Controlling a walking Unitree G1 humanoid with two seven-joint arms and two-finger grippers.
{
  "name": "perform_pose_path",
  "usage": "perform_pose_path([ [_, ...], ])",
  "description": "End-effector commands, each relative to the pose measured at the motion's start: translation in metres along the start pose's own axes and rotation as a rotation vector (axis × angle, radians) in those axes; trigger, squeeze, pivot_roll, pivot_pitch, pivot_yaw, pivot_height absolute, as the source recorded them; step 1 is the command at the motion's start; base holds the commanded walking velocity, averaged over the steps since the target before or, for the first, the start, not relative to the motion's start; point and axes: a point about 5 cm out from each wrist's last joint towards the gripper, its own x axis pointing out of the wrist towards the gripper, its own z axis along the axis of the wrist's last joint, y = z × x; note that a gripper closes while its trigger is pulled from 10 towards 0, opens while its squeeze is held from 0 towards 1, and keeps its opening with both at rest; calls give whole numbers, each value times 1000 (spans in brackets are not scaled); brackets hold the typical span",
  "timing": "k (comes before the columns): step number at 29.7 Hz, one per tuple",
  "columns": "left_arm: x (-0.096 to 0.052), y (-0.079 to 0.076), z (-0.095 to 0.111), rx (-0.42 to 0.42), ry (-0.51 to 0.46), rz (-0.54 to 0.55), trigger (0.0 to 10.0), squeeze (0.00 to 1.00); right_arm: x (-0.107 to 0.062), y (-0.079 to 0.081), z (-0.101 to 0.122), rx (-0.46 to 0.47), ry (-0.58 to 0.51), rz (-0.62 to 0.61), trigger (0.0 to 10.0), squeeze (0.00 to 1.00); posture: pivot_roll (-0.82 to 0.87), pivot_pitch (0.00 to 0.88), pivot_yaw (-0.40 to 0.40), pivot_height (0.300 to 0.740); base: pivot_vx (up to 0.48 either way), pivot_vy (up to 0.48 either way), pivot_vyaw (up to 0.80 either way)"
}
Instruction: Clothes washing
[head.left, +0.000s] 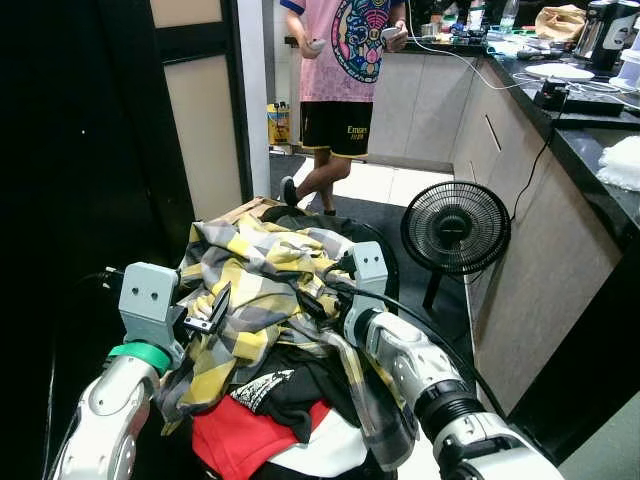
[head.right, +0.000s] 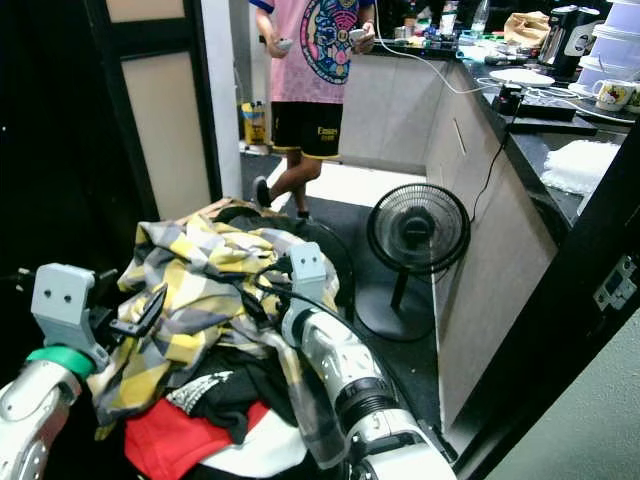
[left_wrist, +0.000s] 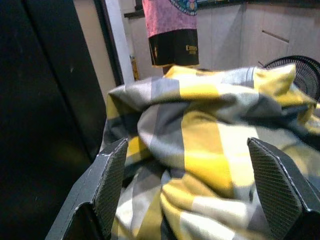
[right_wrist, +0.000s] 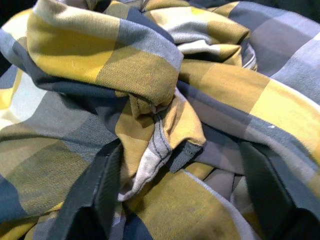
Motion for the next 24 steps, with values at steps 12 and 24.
perform_pose_path([
  [12,-5,2,4,15,-11,20,10000,0,0,-4,28,37,-148,-31,0,0,111,14,11,740,0,0,0],
  [24,6,-6,8,5,-28,-13,10000,0,-3,-6,26,79,-172,-25,0,0,101,0,37,740,0,0,0],
])
